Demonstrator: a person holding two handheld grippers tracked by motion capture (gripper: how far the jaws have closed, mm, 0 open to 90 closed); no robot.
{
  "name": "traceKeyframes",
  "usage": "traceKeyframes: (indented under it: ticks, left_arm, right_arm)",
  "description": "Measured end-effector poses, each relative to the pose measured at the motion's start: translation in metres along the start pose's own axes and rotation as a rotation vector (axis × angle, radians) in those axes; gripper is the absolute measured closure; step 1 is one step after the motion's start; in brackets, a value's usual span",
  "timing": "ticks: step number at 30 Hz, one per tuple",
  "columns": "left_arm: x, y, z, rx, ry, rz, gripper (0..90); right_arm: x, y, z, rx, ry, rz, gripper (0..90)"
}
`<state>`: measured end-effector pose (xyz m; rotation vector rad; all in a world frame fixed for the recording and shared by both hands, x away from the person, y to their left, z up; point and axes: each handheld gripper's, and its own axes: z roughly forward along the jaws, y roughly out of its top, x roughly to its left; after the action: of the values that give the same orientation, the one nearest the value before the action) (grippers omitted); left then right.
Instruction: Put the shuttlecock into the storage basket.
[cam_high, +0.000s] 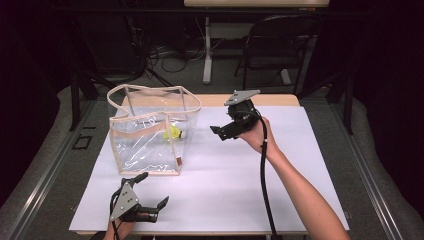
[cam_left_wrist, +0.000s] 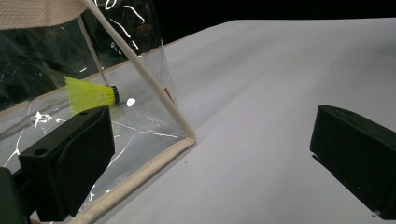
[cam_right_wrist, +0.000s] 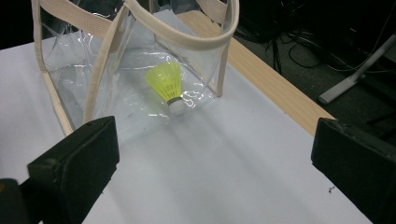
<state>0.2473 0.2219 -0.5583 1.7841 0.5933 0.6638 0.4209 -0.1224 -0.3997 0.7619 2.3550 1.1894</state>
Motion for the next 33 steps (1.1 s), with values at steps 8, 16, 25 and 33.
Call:
traceKeyframes:
  ticks: [8, 16, 25, 33]
  left_arm:
    - [-0.001, 0.000, 0.001, 0.003, -0.010, 0.000, 0.0]
    - [-0.002, -0.001, -0.001, 0.003, -0.012, 0.003, 0.0]
    - [-0.002, -0.001, 0.000, 0.002, -0.016, 0.000, 0.0]
    - [-0.002, 0.000, 0.000, 0.003, -0.015, 0.001, 0.0]
  right_arm:
    - [0.002, -0.025, -0.011, -0.021, -0.014, 0.014, 0.6]
    - [0.010, -0.047, -0.021, -0.037, -0.033, 0.016, 0.8]
    - [0.017, -0.072, -0.035, -0.069, -0.063, 0.030, 0.8]
    - [0.025, -0.095, -0.045, -0.091, -0.074, 0.051, 0.9]
